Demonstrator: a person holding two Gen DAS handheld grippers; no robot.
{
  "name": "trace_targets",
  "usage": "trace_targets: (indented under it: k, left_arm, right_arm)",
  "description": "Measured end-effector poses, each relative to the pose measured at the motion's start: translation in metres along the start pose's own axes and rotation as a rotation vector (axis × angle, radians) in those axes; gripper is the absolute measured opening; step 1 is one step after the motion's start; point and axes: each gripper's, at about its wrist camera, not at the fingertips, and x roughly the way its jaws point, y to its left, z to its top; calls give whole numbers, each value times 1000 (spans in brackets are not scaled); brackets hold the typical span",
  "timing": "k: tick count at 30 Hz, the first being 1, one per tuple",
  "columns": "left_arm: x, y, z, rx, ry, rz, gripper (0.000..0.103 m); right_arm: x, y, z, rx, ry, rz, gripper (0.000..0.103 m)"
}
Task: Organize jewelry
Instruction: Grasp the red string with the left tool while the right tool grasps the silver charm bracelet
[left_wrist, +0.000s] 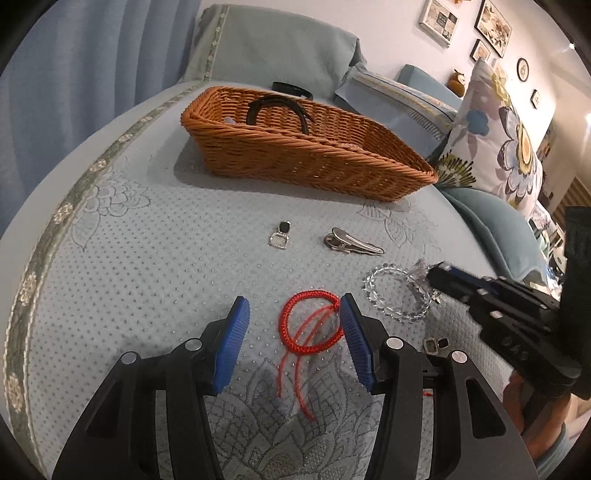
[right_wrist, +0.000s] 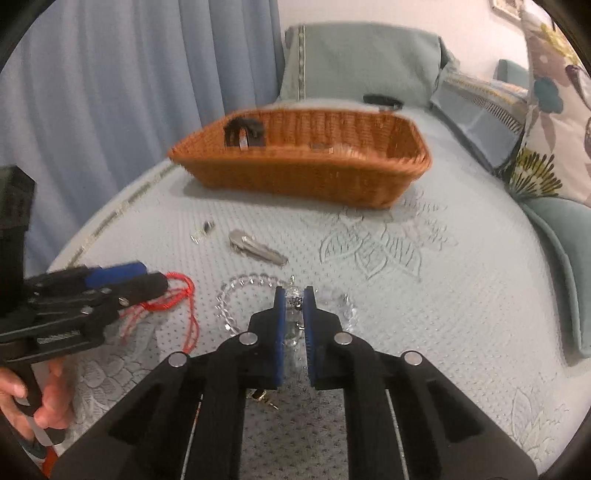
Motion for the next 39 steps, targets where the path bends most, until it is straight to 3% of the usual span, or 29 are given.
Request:
trace_targets:
  k: [6, 11, 16, 20, 22, 24, 27, 29, 30, 31, 32, 34, 36, 39]
  left_arm:
    - [2, -4, -1, 30, 20, 17, 49]
    - [3, -8, -2, 63, 30, 30, 49]
    - [3, -10, -3, 96, 38, 26, 48]
    - [6, -18, -6, 133, 41, 37, 27]
    - [8, -20, -5, 136, 43, 60, 5]
    - [7, -16, -5, 122, 41, 61, 3]
    - [2, -9, -1, 94, 6, 135, 3]
    - [-1, 2, 3, 46, -1, 133, 3]
    - [-3, 6, 4, 29, -3, 130, 3]
    - [-4, 10, 6, 14, -8, 134, 3]
    - [-5, 12, 7, 7, -12, 135, 3]
    - [-7, 14, 8, -5, -16, 126, 3]
    - [-7, 14, 9, -6, -15, 118, 3]
    - [-8, 12, 6, -1, -13, 113, 3]
  right_arm:
    - [-26, -25, 1, 119, -98, 77, 8]
    - [-14, -53, -1, 219, -13, 71, 8]
    - [-16, -60, -11, 219, 14, 16, 8]
    - [-26, -61, -20, 213, -11, -31, 8]
    - [-30, -63, -22, 220, -35, -26, 8]
    - [-31, -65, -23, 225, -41, -15, 8]
    - [-26, -64, -24, 215, -15, -8, 8]
    - [-23, -62, -23, 207, 4, 1, 9]
    - [-21, -61, -24, 206, 15, 4, 10]
    - [-20, -61, -24, 208, 26, 8, 19]
    - [-17, -62, -25, 215, 42, 16, 36]
    - [-18, -63, -25, 220, 38, 2, 54]
    - [-21, -61, -24, 207, 23, 5, 54]
    - [-11, -59, -24, 198, 73, -16, 54]
